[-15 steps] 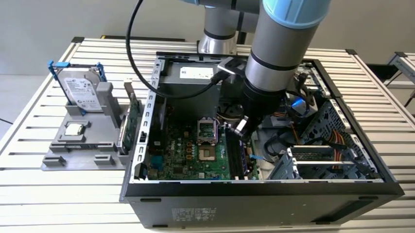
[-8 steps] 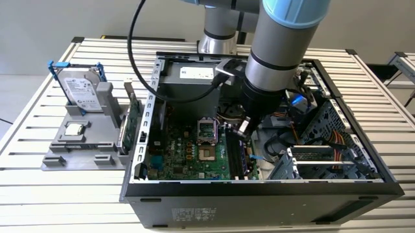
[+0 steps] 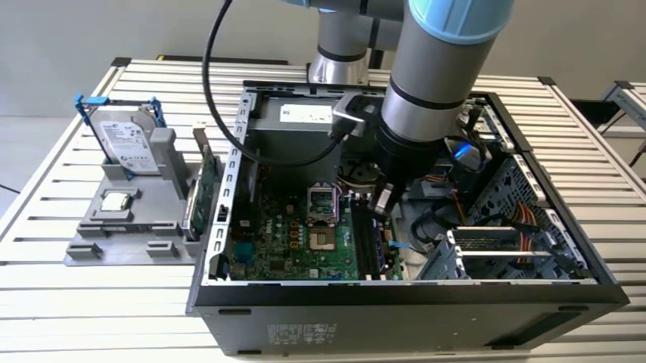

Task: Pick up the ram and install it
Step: 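Press down the ram until it locks into place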

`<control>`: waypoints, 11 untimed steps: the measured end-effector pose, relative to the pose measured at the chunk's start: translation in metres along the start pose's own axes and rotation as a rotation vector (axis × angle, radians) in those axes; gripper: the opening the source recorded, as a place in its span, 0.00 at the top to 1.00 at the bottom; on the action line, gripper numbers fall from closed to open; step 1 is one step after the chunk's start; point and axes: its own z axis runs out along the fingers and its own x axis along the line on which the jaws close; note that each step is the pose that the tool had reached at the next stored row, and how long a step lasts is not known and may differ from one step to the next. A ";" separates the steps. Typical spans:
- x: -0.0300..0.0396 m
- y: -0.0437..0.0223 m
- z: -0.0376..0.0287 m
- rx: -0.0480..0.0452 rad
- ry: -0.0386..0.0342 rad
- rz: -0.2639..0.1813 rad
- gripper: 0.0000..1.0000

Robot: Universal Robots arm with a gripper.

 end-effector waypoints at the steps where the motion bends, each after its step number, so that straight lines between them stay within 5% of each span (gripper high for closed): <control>1: -0.0001 0.0000 0.0000 -0.0001 -0.0001 -0.014 1.00; 11: -0.0004 0.0002 0.0007 -0.0008 -0.0001 -0.171 1.00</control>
